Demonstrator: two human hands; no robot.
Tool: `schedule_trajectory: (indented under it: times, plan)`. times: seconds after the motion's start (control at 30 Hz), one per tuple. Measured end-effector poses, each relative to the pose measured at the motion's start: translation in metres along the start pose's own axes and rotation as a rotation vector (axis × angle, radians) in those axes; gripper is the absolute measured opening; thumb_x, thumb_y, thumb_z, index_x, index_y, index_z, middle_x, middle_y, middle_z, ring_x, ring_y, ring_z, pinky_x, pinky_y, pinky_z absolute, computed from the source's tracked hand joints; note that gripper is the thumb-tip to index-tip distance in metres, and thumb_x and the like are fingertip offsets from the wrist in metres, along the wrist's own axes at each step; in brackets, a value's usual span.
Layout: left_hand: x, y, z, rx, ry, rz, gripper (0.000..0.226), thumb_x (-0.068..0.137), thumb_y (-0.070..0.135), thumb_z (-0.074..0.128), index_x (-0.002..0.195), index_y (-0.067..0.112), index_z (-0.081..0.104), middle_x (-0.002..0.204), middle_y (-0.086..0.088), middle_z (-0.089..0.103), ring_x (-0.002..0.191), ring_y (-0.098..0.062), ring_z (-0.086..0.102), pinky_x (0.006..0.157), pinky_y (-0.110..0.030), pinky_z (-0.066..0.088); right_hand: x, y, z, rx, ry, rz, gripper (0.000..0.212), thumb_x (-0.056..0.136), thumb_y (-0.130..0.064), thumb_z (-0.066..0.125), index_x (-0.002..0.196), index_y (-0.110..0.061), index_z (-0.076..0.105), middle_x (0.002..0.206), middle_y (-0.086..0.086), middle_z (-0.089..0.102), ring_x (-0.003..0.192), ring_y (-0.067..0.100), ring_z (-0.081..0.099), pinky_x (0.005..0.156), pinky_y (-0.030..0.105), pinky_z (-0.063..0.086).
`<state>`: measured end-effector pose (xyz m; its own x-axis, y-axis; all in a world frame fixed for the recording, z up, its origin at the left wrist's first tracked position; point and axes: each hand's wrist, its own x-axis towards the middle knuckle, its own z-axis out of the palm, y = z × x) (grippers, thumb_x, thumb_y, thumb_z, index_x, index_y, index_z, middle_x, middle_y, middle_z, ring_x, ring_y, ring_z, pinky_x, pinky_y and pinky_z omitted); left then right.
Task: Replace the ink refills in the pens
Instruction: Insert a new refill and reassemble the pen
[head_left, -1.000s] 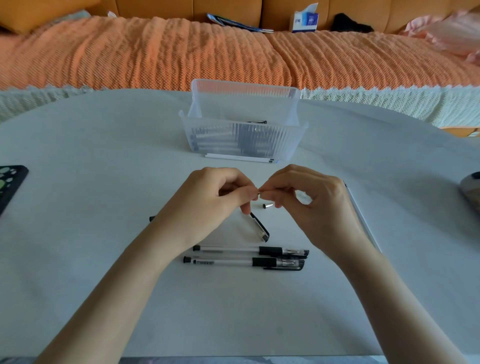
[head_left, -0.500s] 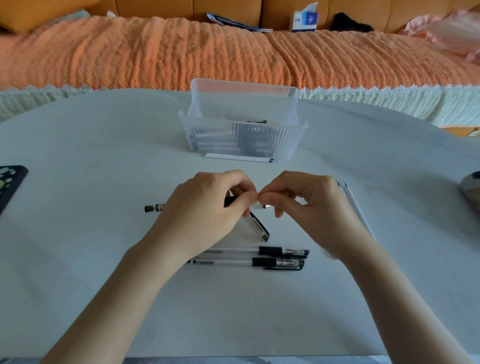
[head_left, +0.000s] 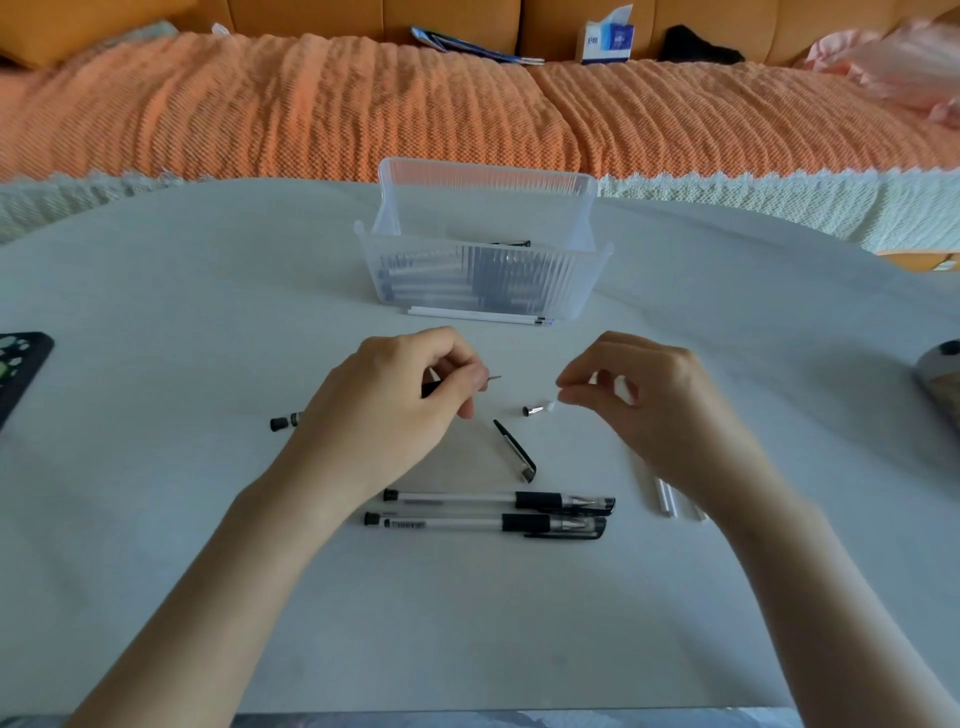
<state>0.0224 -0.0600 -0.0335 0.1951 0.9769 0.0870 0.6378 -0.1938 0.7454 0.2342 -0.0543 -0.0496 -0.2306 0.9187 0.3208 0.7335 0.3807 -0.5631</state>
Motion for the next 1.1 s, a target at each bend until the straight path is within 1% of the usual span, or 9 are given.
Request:
schedule_trajectory:
  times: [0.07, 0.17, 0.27, 0.47, 0.6, 0.7, 0.77, 0.93, 1.1]
  plan:
    - [0.0, 0.0, 0.0, -0.006, 0.0, 0.015, 0.016, 0.088, 0.034, 0.054, 0.074, 0.03, 0.059, 0.072, 0.018, 0.066, 0.072, -0.001, 0.058, 0.068, -0.027, 0.044, 0.0, 0.007, -0.005, -0.112, -0.009, 0.064, 0.006, 0.077, -0.02, 0.074, 0.076, -0.024, 0.069, 0.071, -0.015, 0.057, 0.07, 0.007, 0.046, 0.064, 0.033, 0.043]
    - [0.001, -0.004, -0.001, -0.001, -0.009, 0.026, 0.012, 0.087, 0.034, 0.056, 0.076, 0.03, 0.059, 0.073, 0.019, 0.065, 0.071, 0.001, 0.057, 0.065, -0.02, 0.041, -0.001, 0.009, -0.012, -0.235, -0.027, 0.089, 0.005, 0.076, -0.024, 0.074, 0.077, -0.026, 0.07, 0.076, -0.015, 0.058, 0.076, 0.002, 0.036, 0.061, 0.03, 0.037]
    - [0.001, -0.005, -0.002, -0.003, -0.02, 0.036, 0.009, 0.087, 0.033, 0.057, 0.079, 0.031, 0.06, 0.074, 0.018, 0.066, 0.073, 0.003, 0.057, 0.059, -0.008, 0.035, -0.002, 0.013, -0.012, -0.279, -0.066, 0.125, 0.005, 0.076, -0.026, 0.074, 0.078, -0.028, 0.07, 0.079, -0.014, 0.059, 0.083, 0.004, 0.039, 0.062, 0.029, 0.034]
    - [0.001, -0.005, -0.003, -0.011, -0.054, 0.046, 0.006, 0.087, 0.025, 0.06, 0.088, 0.03, 0.063, 0.078, 0.017, 0.068, 0.081, 0.005, 0.058, 0.064, -0.003, 0.037, -0.001, 0.017, -0.009, -0.279, -0.096, 0.141, 0.01, 0.076, -0.026, 0.074, 0.085, -0.029, 0.072, 0.083, -0.013, 0.059, 0.086, 0.005, 0.038, 0.065, 0.029, 0.035]
    - [0.002, -0.005, -0.004, -0.021, -0.063, 0.051, 0.008, 0.087, 0.024, 0.061, 0.091, 0.03, 0.064, 0.081, 0.016, 0.069, 0.084, 0.007, 0.058, 0.067, -0.004, 0.037, 0.0, 0.011, -0.003, -0.185, -0.019, 0.068, 0.015, 0.075, -0.022, 0.075, 0.089, -0.028, 0.072, 0.086, -0.012, 0.06, 0.087, 0.007, 0.04, 0.067, 0.029, 0.039]
    - [0.002, -0.005, -0.005, -0.018, -0.075, 0.052, 0.01, 0.086, 0.024, 0.062, 0.093, 0.031, 0.064, 0.085, 0.015, 0.068, 0.086, 0.008, 0.057, 0.071, -0.003, 0.038, 0.002, 0.003, 0.01, -0.134, -0.048, -0.028, 0.018, 0.075, -0.021, 0.076, 0.092, -0.026, 0.073, 0.089, -0.012, 0.056, 0.088, 0.008, 0.038, 0.068, 0.019, 0.034]
    - [0.001, -0.005, -0.004, -0.008, -0.084, 0.06, 0.011, 0.086, 0.023, 0.063, 0.094, 0.03, 0.065, 0.086, 0.015, 0.068, 0.087, 0.007, 0.057, 0.072, -0.002, 0.038, 0.003, 0.0, 0.019, -0.152, -0.072, -0.048, 0.017, 0.076, -0.022, 0.075, 0.092, -0.026, 0.074, 0.091, -0.009, 0.056, 0.089, 0.01, 0.038, 0.072, 0.022, 0.036]
    - [0.001, -0.007, -0.004, -0.022, -0.071, 0.059, 0.01, 0.083, 0.024, 0.066, 0.09, 0.031, 0.065, 0.084, 0.015, 0.069, 0.084, 0.002, 0.06, 0.073, -0.009, 0.043, 0.004, -0.003, 0.025, -0.152, -0.117, -0.041, 0.006, 0.078, -0.02, 0.073, 0.084, -0.02, 0.073, 0.088, -0.007, 0.06, 0.089, 0.014, 0.041, 0.075, 0.026, 0.037]
    - [0.001, -0.006, -0.007, -0.023, -0.048, 0.065, 0.01, 0.08, 0.024, 0.07, 0.084, 0.031, 0.066, 0.081, 0.017, 0.066, 0.083, 0.006, 0.059, 0.074, -0.008, 0.043, 0.004, -0.015, 0.011, 0.147, -0.05, 0.14, 0.007, 0.08, -0.017, 0.07, 0.082, -0.023, 0.067, 0.075, -0.014, 0.063, 0.069, -0.004, 0.05, 0.063, 0.008, 0.035]
